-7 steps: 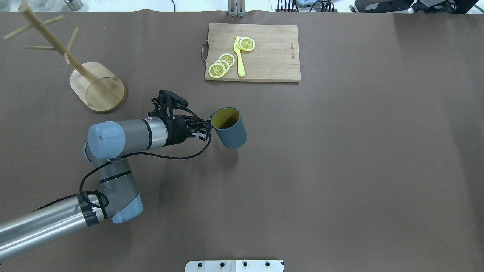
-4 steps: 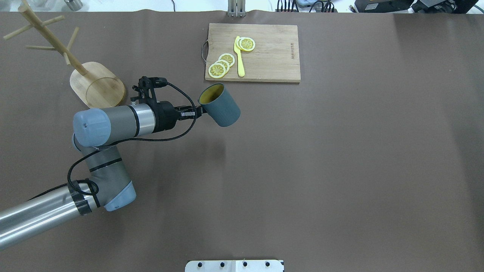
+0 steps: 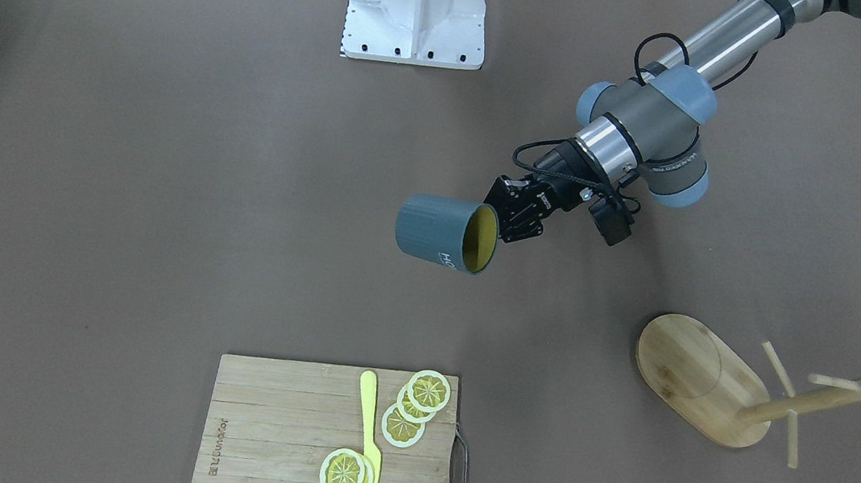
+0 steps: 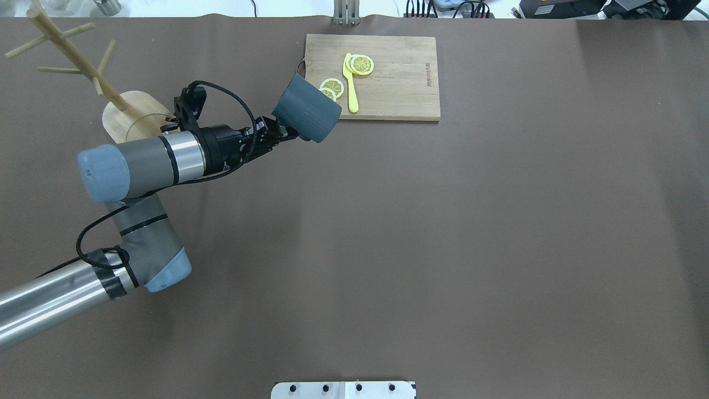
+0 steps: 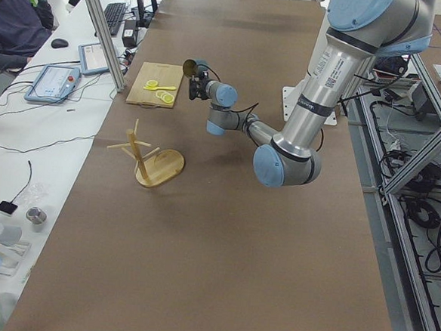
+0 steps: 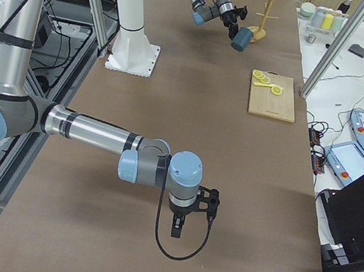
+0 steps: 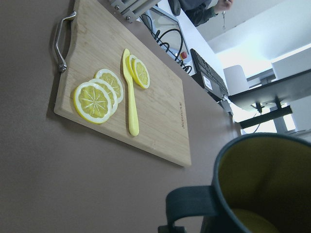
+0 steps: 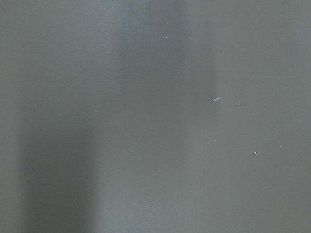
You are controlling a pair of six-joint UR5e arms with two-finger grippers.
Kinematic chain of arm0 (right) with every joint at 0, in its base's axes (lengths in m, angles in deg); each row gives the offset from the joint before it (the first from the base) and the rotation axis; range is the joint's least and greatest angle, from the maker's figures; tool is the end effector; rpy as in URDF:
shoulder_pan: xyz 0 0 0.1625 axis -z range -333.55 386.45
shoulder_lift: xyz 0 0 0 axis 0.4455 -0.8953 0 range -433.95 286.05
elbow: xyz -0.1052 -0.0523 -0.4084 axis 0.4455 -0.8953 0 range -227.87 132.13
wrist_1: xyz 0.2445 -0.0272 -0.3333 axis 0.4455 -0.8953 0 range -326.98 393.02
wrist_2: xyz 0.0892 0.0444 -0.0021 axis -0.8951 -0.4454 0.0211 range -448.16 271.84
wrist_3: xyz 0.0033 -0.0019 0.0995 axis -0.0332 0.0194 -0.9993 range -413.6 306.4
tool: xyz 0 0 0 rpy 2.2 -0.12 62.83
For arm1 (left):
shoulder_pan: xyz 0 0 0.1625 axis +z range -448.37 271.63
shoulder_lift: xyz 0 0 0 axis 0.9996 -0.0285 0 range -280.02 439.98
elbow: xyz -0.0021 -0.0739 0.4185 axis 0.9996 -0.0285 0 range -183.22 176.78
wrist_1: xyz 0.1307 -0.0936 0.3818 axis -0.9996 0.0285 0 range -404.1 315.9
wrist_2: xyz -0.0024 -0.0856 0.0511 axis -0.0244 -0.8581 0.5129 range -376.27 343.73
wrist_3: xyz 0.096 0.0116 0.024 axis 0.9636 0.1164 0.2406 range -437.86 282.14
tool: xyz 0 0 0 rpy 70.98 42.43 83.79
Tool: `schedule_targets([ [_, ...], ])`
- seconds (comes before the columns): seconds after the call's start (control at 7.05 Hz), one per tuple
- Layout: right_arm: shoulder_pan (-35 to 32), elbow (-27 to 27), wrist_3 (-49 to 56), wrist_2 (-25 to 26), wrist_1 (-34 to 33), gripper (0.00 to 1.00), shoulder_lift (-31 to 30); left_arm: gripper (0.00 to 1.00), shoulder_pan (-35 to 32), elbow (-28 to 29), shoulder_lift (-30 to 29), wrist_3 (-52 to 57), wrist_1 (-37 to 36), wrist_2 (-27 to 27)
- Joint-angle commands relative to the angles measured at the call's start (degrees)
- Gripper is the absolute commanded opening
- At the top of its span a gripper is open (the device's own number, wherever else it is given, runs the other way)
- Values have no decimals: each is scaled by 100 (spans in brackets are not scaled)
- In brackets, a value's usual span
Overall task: Hang cup on storage rack
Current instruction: 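Lift the mug by its handle with the left gripper toward the rack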
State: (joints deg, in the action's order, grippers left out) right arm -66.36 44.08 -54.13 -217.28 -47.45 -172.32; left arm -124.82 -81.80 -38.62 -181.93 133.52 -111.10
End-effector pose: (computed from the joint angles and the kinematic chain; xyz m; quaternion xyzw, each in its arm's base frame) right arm 0.0915 -0.4276 0.6986 0.0322 -0.3341 0.0184 0.9418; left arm 0.4475 -0.4860 0.2980 0.1285 0.7815 -0.2301 0.5655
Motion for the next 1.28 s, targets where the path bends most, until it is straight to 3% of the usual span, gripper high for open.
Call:
schedule_targets([
  [0.0, 0, -28, 0, 9, 102, 100, 2, 0, -274, 9, 12, -1548, 508, 95],
  [0.71, 0, -28, 0, 18, 128, 100, 2, 0, -1116, 96, 161, -5115, 933, 710],
  [1.13, 0, -19, 0, 18, 137, 100, 11, 0, -1469, 455, 389, -6165, 1098, 728],
])
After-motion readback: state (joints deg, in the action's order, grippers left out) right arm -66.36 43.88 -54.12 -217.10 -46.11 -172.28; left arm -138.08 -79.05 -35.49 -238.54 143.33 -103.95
